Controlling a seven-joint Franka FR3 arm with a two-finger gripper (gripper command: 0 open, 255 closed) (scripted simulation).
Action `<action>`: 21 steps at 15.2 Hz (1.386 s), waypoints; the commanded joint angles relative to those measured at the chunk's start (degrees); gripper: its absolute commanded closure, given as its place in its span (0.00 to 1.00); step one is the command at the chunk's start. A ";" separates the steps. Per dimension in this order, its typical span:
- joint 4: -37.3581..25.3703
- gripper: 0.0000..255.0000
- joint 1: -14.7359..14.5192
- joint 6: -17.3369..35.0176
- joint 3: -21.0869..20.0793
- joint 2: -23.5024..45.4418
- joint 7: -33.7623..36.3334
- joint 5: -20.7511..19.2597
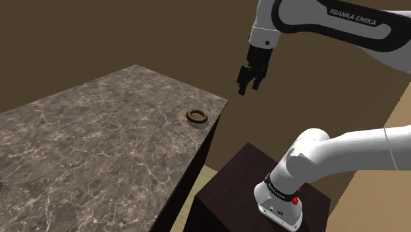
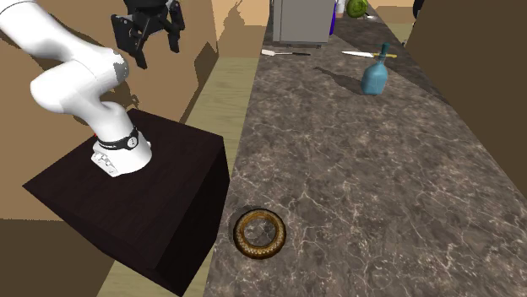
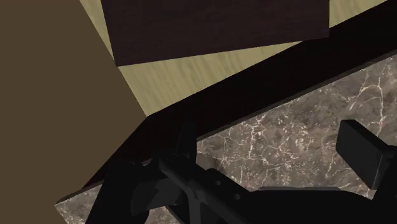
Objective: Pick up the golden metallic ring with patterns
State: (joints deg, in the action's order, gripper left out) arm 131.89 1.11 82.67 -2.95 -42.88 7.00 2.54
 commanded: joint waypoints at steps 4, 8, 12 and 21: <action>1.52 0.00 0.42 5.54 0.18 4.17 -0.16 -0.23; 2.43 0.00 0.98 12.70 0.42 10.61 -0.32 -0.51; 2.07 0.00 1.51 19.44 0.68 17.90 -0.43 -0.79; -3.34 0.00 2.52 32.01 1.36 36.31 -0.51 -1.33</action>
State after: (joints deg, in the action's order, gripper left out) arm 129.96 3.57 113.35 -1.60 -9.28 6.38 1.25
